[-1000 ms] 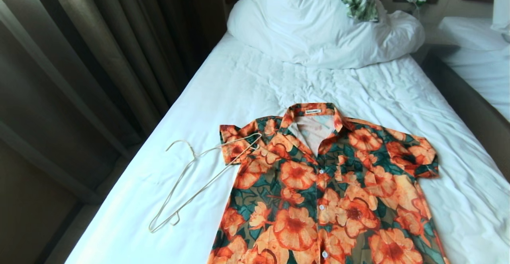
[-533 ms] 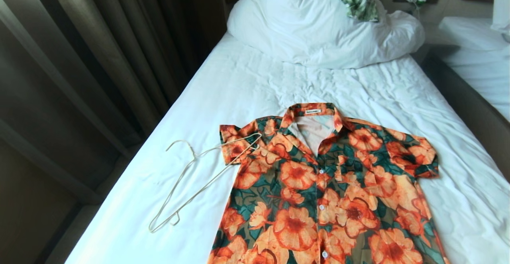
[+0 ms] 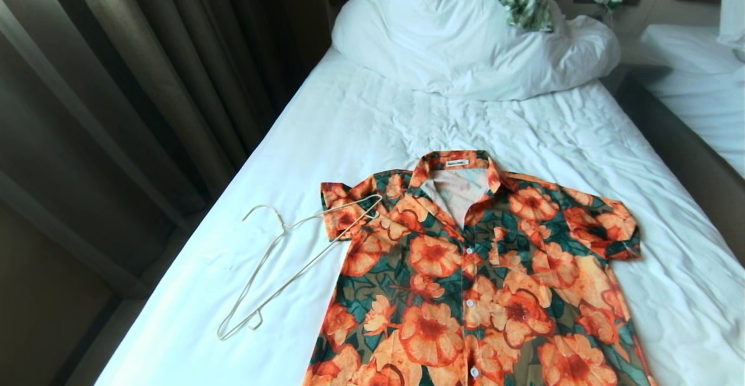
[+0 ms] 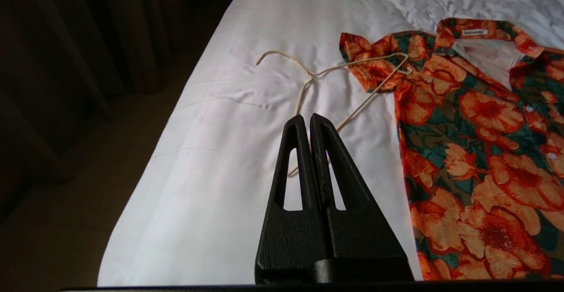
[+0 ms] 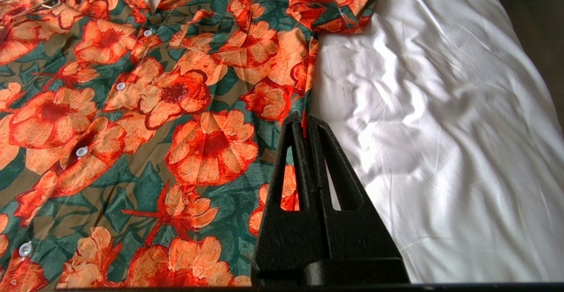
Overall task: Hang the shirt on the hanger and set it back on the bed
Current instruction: Lift the shirt and hanger
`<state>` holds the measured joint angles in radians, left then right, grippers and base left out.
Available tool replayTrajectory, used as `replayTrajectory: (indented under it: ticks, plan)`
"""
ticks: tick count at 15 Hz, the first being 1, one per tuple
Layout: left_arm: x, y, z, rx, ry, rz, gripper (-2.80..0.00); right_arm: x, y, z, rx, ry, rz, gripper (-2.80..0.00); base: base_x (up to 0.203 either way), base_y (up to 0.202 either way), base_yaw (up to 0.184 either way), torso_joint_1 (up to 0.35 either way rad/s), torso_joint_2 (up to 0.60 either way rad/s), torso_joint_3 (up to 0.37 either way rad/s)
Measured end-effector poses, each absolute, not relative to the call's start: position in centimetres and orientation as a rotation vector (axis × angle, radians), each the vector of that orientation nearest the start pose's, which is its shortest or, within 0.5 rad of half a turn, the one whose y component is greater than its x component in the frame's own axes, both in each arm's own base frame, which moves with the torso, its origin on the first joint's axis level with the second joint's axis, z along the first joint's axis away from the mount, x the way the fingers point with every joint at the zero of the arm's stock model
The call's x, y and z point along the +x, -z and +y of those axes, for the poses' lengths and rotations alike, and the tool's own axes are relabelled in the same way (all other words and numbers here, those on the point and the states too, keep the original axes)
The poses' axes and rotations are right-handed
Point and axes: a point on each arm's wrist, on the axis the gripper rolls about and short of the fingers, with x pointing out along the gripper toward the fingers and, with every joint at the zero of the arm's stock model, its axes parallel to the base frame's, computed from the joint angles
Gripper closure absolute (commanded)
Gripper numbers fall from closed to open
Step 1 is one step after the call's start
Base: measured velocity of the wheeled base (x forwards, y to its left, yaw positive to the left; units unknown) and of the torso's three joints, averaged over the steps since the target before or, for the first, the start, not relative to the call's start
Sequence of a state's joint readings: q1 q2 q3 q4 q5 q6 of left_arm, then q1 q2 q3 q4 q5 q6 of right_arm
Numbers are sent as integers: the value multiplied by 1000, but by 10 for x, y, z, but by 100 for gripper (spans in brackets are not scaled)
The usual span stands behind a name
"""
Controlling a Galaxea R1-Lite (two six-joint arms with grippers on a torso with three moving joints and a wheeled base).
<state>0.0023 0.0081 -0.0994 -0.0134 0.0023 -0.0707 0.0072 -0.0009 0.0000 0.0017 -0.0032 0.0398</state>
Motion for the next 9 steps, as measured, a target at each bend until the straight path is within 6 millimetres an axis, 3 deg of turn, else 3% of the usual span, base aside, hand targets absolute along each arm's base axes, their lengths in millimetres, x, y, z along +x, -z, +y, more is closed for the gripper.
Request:
replayTrajectory:
  ticks: [5,9]
  plan:
    - [-30,-161,-2,-89,148,-102,0,-23,-75,0,40,-4,1,0,0,0,0,0,0,0]
    - [-6,-208,-2,-155,367,43,0,-23,-75,0,40,-4,1,0,0,0,0,0,0,0]
